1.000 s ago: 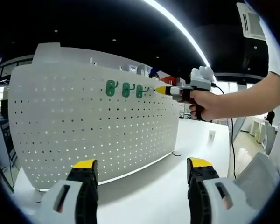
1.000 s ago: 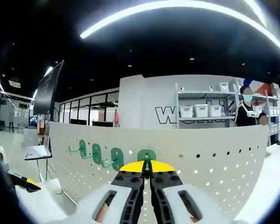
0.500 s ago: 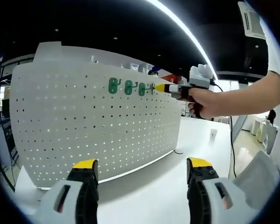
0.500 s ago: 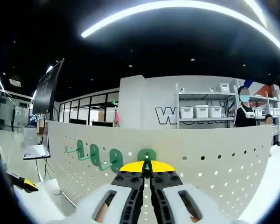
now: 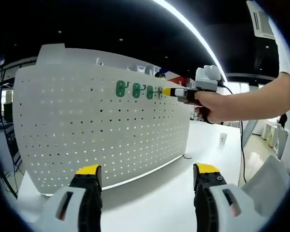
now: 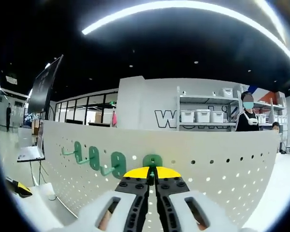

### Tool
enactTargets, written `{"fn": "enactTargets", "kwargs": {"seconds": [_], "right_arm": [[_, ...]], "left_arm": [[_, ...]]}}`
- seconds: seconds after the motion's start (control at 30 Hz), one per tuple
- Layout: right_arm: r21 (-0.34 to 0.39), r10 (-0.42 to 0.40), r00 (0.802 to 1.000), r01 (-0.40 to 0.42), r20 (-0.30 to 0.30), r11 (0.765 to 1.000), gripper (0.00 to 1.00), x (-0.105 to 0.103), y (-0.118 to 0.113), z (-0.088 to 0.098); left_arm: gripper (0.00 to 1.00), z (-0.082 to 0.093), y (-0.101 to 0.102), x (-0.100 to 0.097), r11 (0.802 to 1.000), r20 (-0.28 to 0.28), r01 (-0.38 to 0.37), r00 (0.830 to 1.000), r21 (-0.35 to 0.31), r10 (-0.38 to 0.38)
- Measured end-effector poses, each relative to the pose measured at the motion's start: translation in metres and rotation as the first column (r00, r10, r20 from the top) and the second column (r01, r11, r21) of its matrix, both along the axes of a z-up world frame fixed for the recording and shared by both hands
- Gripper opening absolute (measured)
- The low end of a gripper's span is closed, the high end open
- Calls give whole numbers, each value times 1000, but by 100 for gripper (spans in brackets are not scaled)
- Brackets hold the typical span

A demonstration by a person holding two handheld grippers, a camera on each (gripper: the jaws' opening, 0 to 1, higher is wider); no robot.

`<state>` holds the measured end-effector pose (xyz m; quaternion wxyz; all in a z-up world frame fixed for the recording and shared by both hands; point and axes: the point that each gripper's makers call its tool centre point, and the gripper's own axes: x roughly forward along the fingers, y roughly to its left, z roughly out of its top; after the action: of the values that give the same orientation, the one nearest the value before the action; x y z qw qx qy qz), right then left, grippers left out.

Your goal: Insert the hook assembly into the mounting plate slot until the hook locks in place.

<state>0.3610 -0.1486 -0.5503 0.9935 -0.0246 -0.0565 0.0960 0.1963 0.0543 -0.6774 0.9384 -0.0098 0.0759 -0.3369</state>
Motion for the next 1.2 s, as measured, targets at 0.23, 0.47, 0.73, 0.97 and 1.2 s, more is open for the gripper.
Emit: {"fn": "enactTargets", "kwargs": {"seconds": [0.23,0.47,0.73,0.97,1.2], "right_arm": [[-32,-74,997,74,7,997,2,3,2,-3],[-2,-75,997,75,12,997,3,2,0,-3],[17,-66,998,66,6,998,3,1,0,-2],[46,-6,1000,7,-20,999,10,-2,0,-9],[-17,59,998,-59,-31,998,22,-12,-4,-22]], "left_arm": [[79,2,11,-1,1000,10,-21,1000,5,21],[78,4,14,-4,999,15,-29,999,-23,30],[78,2,12,-5,1000,13,-23,1000,-14,23],[78,5,14,-3,1000,17,-24,1000,-10,24],[78,6,13,0,1000,23,-26,999,-12,26]]}}
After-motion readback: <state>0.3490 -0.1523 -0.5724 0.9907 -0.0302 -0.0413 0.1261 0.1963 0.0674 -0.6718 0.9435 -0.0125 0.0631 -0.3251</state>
